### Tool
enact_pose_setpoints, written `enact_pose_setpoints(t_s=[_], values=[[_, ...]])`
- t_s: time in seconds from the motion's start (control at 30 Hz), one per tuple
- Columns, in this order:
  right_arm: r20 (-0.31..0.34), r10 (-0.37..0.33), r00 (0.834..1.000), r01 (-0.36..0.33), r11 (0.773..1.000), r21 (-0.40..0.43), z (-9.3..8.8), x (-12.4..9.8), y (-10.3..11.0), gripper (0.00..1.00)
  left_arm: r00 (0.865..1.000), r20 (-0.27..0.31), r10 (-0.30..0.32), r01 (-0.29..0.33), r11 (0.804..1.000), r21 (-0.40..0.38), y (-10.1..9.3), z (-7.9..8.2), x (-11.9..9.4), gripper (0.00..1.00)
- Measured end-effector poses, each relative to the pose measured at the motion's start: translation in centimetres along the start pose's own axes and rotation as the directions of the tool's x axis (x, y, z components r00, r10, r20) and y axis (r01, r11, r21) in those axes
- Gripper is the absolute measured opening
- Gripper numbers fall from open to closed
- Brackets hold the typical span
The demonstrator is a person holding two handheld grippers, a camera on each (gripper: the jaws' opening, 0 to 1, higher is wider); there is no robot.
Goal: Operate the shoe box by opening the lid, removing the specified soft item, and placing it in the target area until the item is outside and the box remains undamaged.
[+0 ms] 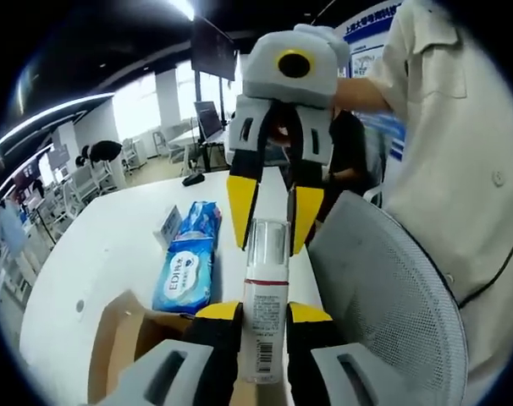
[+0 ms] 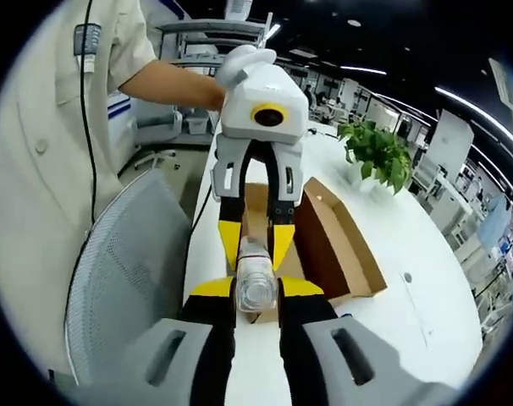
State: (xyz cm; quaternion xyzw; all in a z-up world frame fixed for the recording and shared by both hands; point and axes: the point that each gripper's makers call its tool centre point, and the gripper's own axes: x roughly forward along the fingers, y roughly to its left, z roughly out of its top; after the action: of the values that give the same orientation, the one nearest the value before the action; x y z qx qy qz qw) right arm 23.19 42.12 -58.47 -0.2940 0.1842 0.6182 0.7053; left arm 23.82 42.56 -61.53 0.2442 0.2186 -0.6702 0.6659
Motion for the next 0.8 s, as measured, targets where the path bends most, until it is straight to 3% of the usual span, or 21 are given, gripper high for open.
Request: enact_pose_setpoints(t_s=[0.07, 0.3, 0.4, 0.53, 0.6, 0.8], values=[[-0.033, -0.003, 0.999, 0.001, 0.999, -0.047, -0.3, -0.1, -0.3, 0.15, 0.999, -0.010, 0.037, -0.037, 0.999, -0.003, 0.5, 0.0, 0.0, 0.23], [-0.063, -0.004, 0.998, 0.000, 0.997, -0.075, -0.5, -0.4, -1.2, 0.16, 0.993, -0.023, 0.115, -0.115, 0.993, -0.019, 1.6, -0.3, -0.5, 0.37], [-0.085, -0.017, 0.996, 0.009, 0.996, -0.089, -0.8, -0.7, -2.0, 0.16, 0.988, -0.025, 0.152, -0.154, 0.984, -0.093, 2.0, -0.8, -1.2, 0.47], [-0.117, -0.028, 0.993, 0.015, 0.993, -0.113, -1.2, -1.2, -3.2, 0.16, 0.982, -0.017, 0.190, -0.191, 0.974, -0.126, 2.2, -1.1, -1.9, 0.56], [-0.149, -0.048, 0.988, 0.025, 0.988, -0.150, -1.7, -1.5, -4.2, 0.16, 0.974, -0.017, 0.225, -0.224, 0.962, -0.158, 2.4, -1.4, -2.4, 0.64], [-0.185, -0.063, 0.981, 0.037, 0.989, -0.142, -2.5, -2.2, -6.4, 0.16, 0.952, -0.009, 0.305, -0.298, 0.925, -0.236, 3.0, -2.3, -3.8, 0.78]])
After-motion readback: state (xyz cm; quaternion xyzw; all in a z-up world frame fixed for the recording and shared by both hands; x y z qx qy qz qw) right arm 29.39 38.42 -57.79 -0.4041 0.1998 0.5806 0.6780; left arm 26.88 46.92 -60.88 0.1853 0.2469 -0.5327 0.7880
